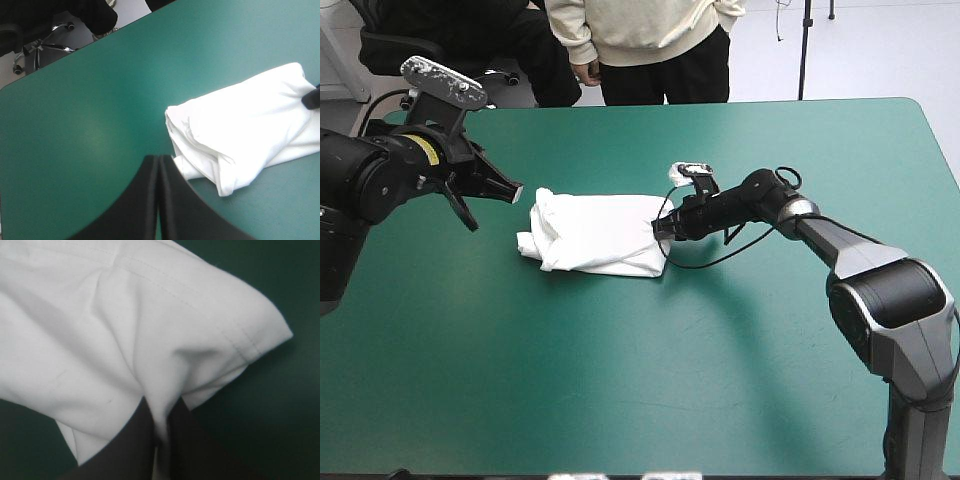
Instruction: Fold the cloth
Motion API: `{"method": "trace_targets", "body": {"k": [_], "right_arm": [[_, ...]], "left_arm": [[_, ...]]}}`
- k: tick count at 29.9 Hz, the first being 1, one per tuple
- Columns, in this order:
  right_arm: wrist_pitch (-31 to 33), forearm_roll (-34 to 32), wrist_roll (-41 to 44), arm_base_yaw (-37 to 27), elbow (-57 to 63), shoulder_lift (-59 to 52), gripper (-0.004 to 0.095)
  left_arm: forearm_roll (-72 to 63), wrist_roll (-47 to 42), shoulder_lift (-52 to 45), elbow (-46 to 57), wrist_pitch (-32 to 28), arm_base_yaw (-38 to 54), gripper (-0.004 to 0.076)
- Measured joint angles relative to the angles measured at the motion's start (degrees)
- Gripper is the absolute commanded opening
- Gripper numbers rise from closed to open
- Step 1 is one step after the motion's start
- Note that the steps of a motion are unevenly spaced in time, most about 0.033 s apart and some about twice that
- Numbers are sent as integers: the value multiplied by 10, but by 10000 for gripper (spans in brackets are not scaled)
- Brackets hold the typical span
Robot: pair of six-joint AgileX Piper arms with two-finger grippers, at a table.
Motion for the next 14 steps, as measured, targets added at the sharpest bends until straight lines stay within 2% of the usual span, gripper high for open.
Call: {"method": "trace_targets", "body": {"k": [2, 5, 10, 14], "right_arm": [[-4, -53, 35, -1, -3, -15, 5], [1, -169, 96, -13, -5, -53, 5], [72, -369, 198, -69, -5, -132, 1], [127, -493, 252, -138, 2, -185, 1]], "left_arm": [[-2, 0, 0, 0, 0, 0, -17], [-3, 0, 0, 0, 0, 0, -17], [-7, 0, 0, 0, 0, 0, -17], [-7, 0, 0, 0, 0, 0, -17]]}}
